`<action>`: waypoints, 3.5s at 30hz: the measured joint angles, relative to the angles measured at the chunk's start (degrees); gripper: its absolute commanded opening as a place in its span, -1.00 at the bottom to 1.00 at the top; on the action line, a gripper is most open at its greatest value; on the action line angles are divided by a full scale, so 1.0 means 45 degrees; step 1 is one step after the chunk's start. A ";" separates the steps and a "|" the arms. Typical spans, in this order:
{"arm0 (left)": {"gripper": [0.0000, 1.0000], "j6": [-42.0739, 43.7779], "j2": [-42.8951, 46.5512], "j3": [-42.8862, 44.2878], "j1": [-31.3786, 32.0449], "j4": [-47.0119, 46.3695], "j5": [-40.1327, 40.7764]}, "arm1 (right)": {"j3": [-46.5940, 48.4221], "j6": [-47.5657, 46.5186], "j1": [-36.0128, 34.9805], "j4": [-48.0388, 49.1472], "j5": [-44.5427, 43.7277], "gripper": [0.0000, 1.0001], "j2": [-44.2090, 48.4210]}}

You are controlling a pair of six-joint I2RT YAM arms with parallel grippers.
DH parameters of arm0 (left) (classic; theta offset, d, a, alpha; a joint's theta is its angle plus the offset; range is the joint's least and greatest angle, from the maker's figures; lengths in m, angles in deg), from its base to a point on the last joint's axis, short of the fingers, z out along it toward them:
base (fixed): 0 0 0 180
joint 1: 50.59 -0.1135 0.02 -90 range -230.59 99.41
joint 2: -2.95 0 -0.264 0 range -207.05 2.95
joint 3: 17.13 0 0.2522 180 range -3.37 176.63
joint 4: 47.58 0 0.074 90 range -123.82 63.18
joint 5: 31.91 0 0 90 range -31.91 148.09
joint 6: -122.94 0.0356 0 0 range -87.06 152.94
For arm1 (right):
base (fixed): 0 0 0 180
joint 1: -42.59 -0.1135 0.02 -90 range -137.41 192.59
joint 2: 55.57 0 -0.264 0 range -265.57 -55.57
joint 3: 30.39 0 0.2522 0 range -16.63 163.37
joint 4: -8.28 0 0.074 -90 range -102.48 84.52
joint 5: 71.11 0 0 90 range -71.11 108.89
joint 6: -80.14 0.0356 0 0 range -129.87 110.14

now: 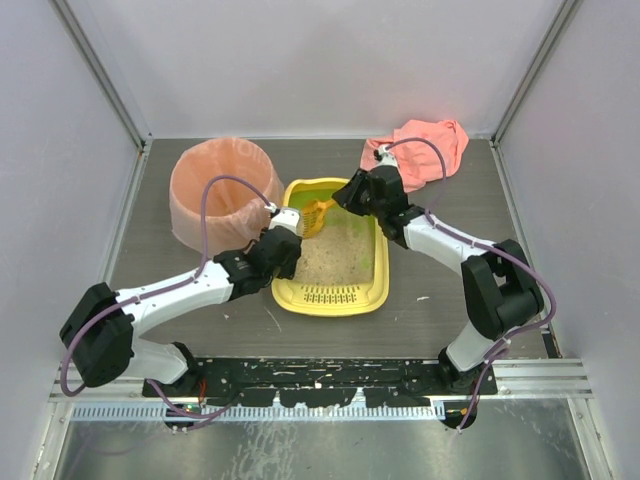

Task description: Clean the litter box

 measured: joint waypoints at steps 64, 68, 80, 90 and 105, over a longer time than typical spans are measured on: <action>0.69 0.0923 0.4459 0.1107 -0.0359 0.1889 -0.0233 | -0.7208 0.3997 0.2195 0.6067 0.2399 -0.99 0.5280; 0.70 0.1083 0.4784 0.1263 -0.0359 0.2210 -0.0175 | -0.7791 0.4605 0.3021 0.6397 0.3016 -0.99 0.6013; 0.73 0.1724 0.6343 0.1739 -0.0359 0.3016 0.0253 | -0.9913 0.9010 0.5916 1.1336 0.6110 -0.99 0.4133; 0.79 0.2560 0.7184 0.2098 -0.0359 0.3322 0.1292 | -0.9962 0.9826 0.5474 1.2308 0.7019 -0.99 0.4532; 0.93 0.2657 0.6878 0.2191 -0.0865 0.4124 0.1753 | -0.9874 0.8913 0.5469 1.0676 0.6912 -0.99 0.5343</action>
